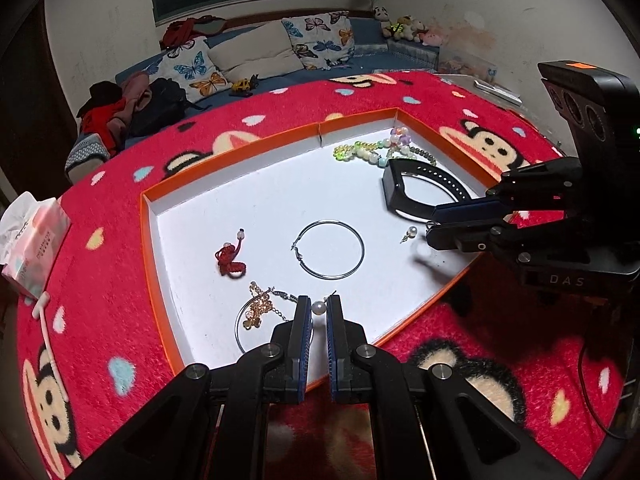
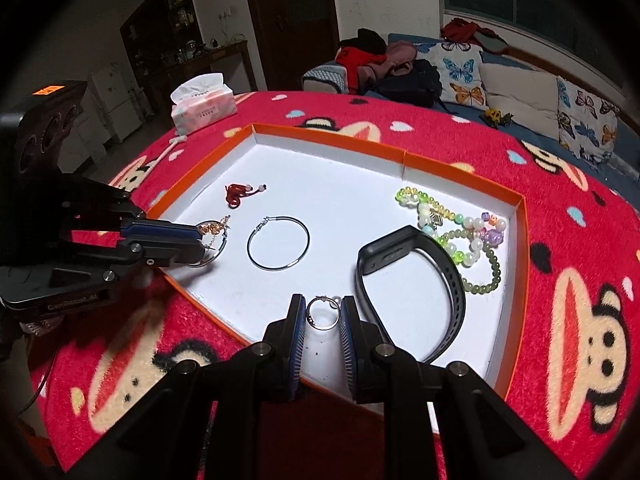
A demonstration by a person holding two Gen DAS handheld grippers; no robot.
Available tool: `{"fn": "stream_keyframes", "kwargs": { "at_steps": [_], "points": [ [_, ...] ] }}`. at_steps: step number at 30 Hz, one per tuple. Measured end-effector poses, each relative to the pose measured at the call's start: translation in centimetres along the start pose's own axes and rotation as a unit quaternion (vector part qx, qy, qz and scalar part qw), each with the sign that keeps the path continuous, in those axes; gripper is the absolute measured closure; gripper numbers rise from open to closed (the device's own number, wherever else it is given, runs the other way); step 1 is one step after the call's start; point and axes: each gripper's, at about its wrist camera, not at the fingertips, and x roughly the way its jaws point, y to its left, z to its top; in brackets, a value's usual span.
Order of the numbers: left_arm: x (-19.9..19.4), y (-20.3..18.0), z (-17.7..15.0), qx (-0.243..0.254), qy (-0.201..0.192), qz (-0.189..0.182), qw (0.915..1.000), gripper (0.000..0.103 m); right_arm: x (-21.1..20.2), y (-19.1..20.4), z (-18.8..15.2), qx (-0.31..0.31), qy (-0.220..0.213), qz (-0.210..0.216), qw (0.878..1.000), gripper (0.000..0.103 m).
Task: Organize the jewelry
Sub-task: 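Carry the silver ring into the box and open the right tool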
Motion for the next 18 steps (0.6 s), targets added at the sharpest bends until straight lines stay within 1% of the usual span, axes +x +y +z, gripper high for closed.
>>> {"fn": "stream_keyframes", "kwargs": {
  "at_steps": [8,18],
  "points": [
    [0.42,0.17,-0.04,-0.002,0.006,0.003,1.0,0.095,0.55,-0.05,-0.09,0.005,0.008,0.0,1.0,0.082],
    [0.59,0.97,0.08,-0.022,0.011,0.002,0.9997,0.094,0.81,-0.2,-0.13,0.015,0.012,0.01,1.0,0.082]
  ]
}}
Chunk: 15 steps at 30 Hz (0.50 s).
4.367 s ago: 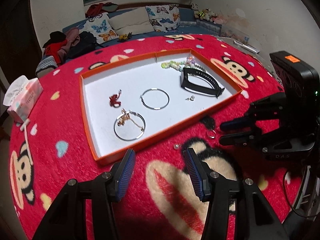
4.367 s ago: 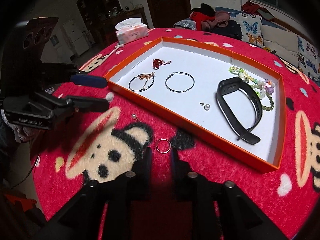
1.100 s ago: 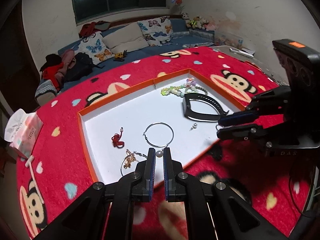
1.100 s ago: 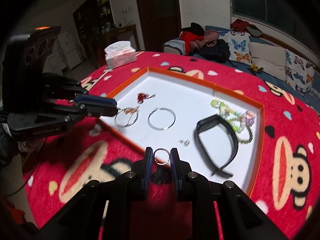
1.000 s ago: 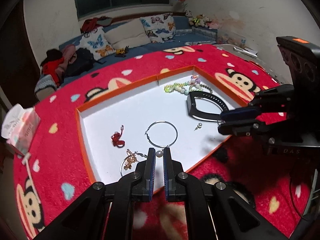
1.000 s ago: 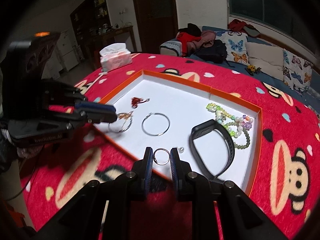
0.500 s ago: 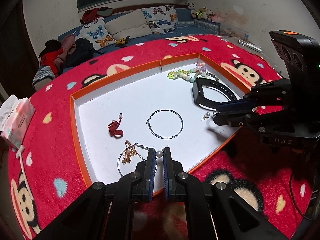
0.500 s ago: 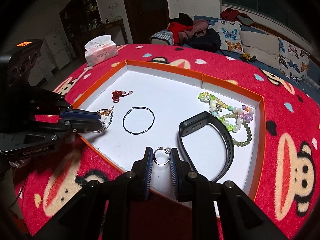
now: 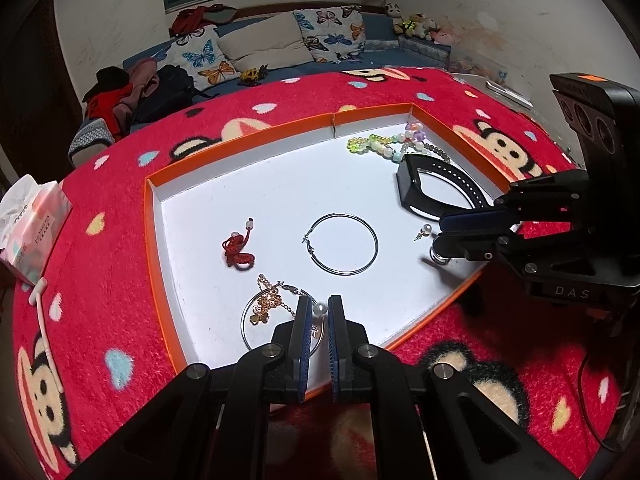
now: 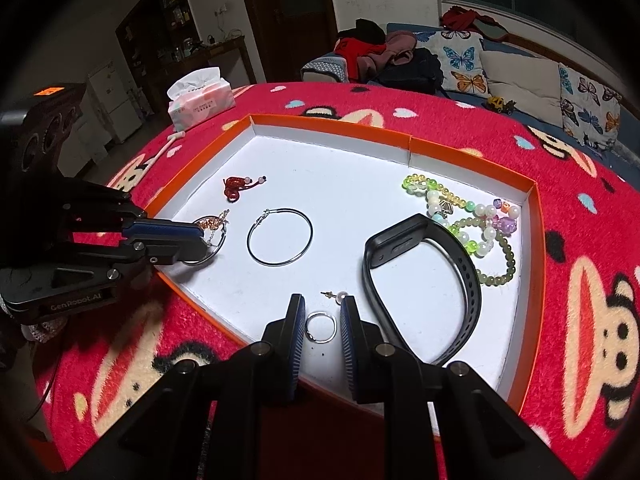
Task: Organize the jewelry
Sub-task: 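Carry the silver ring into the box and open the right tool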
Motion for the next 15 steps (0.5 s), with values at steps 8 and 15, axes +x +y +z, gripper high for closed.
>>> {"fn": "stream_keyframes", "kwargs": {
  "at_steps": [8,15],
  "points": [
    [-0.9,-0.1,0.2,-0.012,-0.008,0.009,0.9999,0.094,-0.9,-0.2,-0.1,0.014,-0.011,-0.004,1.0,0.077],
    [-2.8,-0.3,-0.2,-0.031,-0.021,0.011,0.9993,0.094,-2.3,0.4,-0.5,0.016,-0.028,-0.016,0.999,0.069]
  ]
}}
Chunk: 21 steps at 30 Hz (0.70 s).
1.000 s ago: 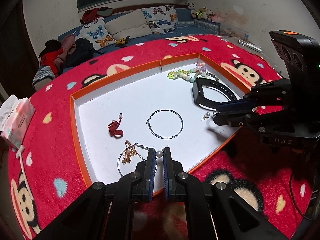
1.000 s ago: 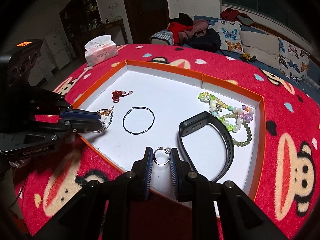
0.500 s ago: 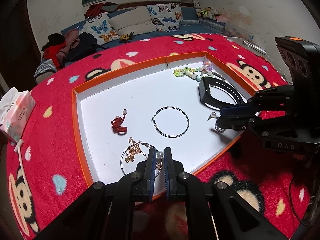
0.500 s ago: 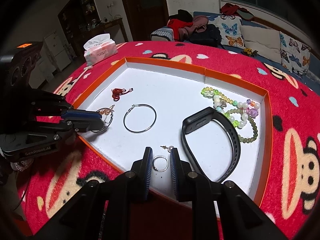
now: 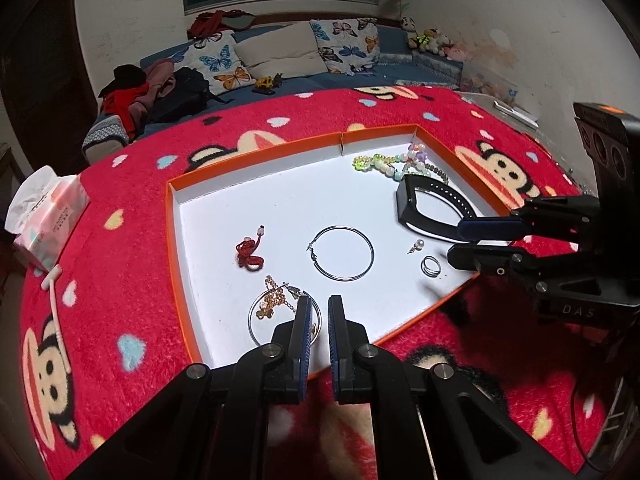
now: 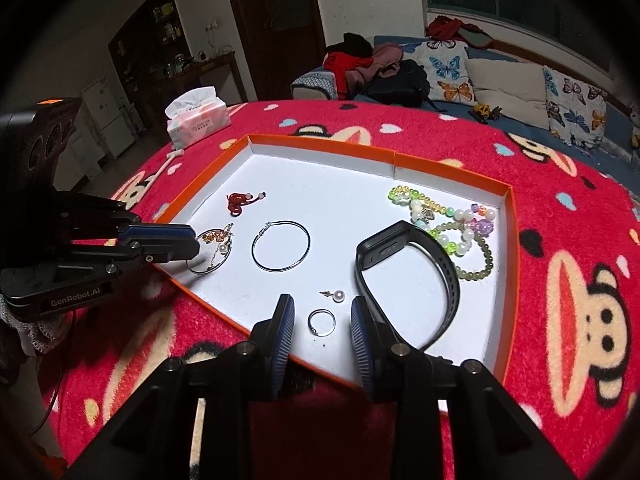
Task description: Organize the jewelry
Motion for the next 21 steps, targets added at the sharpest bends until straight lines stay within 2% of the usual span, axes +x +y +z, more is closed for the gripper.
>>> {"fn": "stream_keyframes", "kwargs": {
  "at_steps": [6,10,11,12,14,18,21],
  "points": [
    [-1.7,-0.4,-0.6,-0.007,-0.015,-0.008,0.9998,0.094,-1.1,0.3,-0.4,0.01,-0.016,-0.006,1.0,0.058],
    [-2.0,-0.2,-0.9,-0.013,-0.02,-0.013,0.9996,0.091,-1.3,0.4,-0.7,0.021,-0.023,-0.007,0.999,0.058],
    [-2.0,0.0,-1.0,-0.017,-0.021,-0.016,0.9995,0.083,-1.3,0.4,-0.8,0.024,-0.024,-0.007,0.999,0.058],
    [-2.0,0.3,-1.0,-0.023,-0.022,-0.017,0.9994,0.066,-1.3,0.4,-0.9,0.026,-0.023,-0.006,0.999,0.058],
    [-2.3,0.7,-1.2,-0.029,-0.035,-0.016,0.9988,0.052,-1.2,0.5,-1.0,0.027,-0.022,-0.003,0.999,0.058],
    [-2.5,1.2,-1.3,-0.026,-0.052,-0.013,0.9982,0.052,-1.2,0.9,-1.3,0.017,-0.023,-0.003,1.0,0.058],
    [-2.0,1.2,-1.4,-0.021,-0.047,-0.009,0.9986,0.052,-1.0,1.0,-1.4,0.012,-0.022,-0.004,1.0,0.058]
  ]
}}
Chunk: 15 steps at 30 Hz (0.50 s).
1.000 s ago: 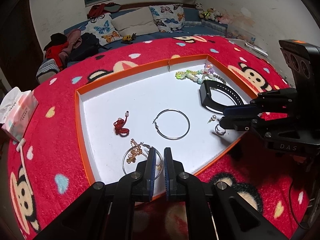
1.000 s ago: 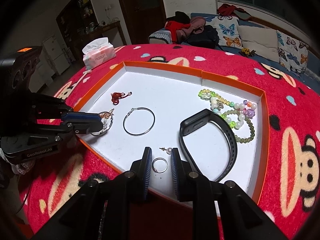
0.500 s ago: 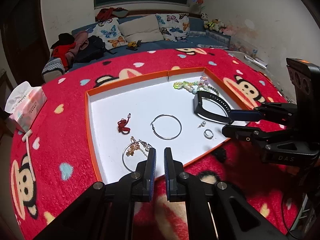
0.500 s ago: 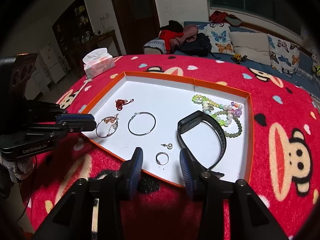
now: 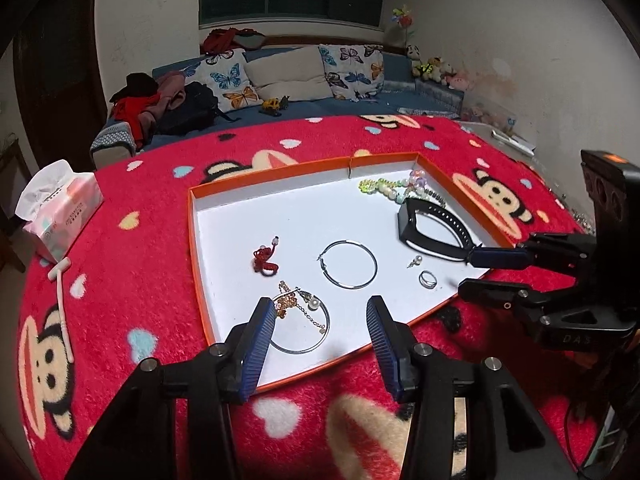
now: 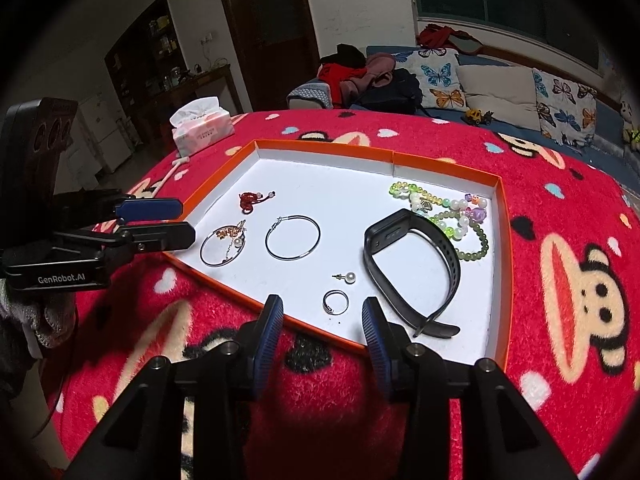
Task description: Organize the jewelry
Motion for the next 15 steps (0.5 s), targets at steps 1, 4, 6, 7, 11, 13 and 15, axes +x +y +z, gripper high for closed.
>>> {"fn": "stream_keyframes", "kwargs": {
  "at_steps": [1,4,6,7,11,13,15],
  "points": [
    [0.2,0.0,0.0,-0.003,0.002,0.001,1.0,0.052,0.1,0.0,0.0,0.001,0.0,0.002,1.0,0.058],
    [0.4,0.0,-0.2,-0.013,0.005,0.001,0.9999,0.052,-0.1,0.0,-0.1,0.007,-0.002,0.004,1.0,0.058],
    [0.4,-0.1,-0.2,-0.017,0.006,0.006,0.9998,0.052,-0.3,0.3,-0.2,0.005,-0.004,0.0,1.0,0.058],
    [0.1,-0.3,-0.4,-0.019,0.004,0.009,0.9998,0.052,-0.5,0.5,-0.3,0.001,-0.006,-0.007,1.0,0.058],
    [-1.1,-0.9,-1.0,-0.03,-0.006,0.018,0.9993,0.05,-0.9,1.1,-0.9,0.004,-0.013,-0.023,1.0,0.058],
    [-1.9,-1.3,-1.5,-0.033,-0.017,0.029,0.9989,0.047,-1.3,1.4,-1.3,0.009,-0.018,-0.032,0.999,0.058],
    [-2.7,-1.7,-2.0,-0.032,-0.025,0.039,0.9984,0.045,-1.7,1.6,-1.6,0.013,-0.024,-0.037,0.999,0.058]
  ]
}}
